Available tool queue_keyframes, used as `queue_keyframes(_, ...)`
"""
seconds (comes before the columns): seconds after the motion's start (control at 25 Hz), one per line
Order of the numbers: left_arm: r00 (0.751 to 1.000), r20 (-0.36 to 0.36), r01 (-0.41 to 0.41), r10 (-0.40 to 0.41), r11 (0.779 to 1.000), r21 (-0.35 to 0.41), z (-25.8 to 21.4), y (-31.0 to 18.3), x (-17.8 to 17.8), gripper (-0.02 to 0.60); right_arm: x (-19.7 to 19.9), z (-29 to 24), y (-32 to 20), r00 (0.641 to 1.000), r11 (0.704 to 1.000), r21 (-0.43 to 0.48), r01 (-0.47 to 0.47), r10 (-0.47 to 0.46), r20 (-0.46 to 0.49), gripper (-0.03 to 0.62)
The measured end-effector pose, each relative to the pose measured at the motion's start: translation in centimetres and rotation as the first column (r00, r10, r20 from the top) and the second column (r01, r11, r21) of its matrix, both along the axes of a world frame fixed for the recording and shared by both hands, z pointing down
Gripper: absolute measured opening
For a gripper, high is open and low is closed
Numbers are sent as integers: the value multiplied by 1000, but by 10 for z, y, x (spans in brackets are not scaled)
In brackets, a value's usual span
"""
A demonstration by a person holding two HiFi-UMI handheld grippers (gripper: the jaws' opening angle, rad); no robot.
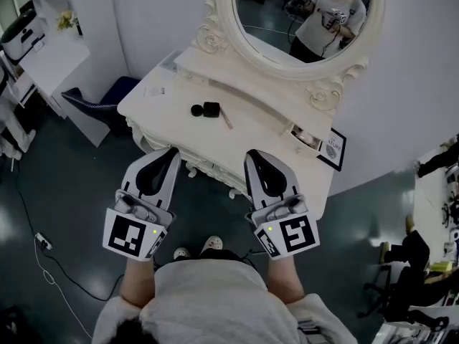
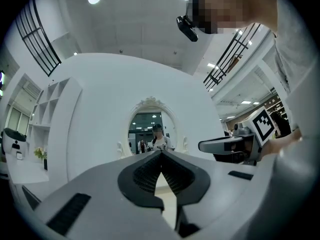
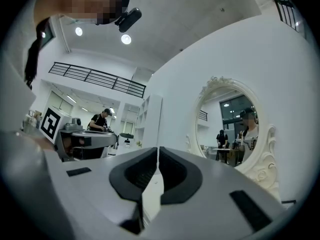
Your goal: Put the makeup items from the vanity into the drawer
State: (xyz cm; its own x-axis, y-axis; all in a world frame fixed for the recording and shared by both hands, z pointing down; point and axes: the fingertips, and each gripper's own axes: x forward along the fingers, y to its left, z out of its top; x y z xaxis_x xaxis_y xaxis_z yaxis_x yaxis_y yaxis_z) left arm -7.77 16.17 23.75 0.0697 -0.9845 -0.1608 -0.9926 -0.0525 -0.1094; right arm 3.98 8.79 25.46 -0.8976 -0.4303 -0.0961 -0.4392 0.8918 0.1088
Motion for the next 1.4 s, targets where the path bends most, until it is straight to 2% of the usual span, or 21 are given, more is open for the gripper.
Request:
queue_keyframes(0.36,1000,12,16,-16,1000,2,0,-17,4,14,-1,2,-19,999,1000,-14,26,-26,27,28)
queue_keyframes(0.64,999,22,33,-34,999,17,-4,-31,21,14,9,3,-34,996,997,-28,76,-74,38,28)
queue_keyframes(0.8,999,27,45,-43,998,-43,10,-34,22,14,8,5,-40,994,995,-33,96,-94,53,28)
queue_keyframes(0.96,998,24,54,-54,999,2,0,-42,18,14,4,7,-47,993,994,-42,102,-100,55,28)
queue_keyframes(1.08,999,22,45,-45,999,1,2,-52,14,14,0,8,-56,994,994,-49,97,-94,54,28)
queue_keyframes(1.16,999,20,30,-30,999,-17,6,-61,10,14,-4,9,-63,995,995,-52,85,-82,53,28)
queue_keyframes(1.28,1000,27,-2,4,995,-98,22,-72,2,14,-12,9,-75,996,996,-54,65,-61,61,28)
queue_keyframes(1.4,999,28,-22,25,994,-109,25,-86,-11,14,-24,10,-87,997,998,-54,45,-41,64,28)
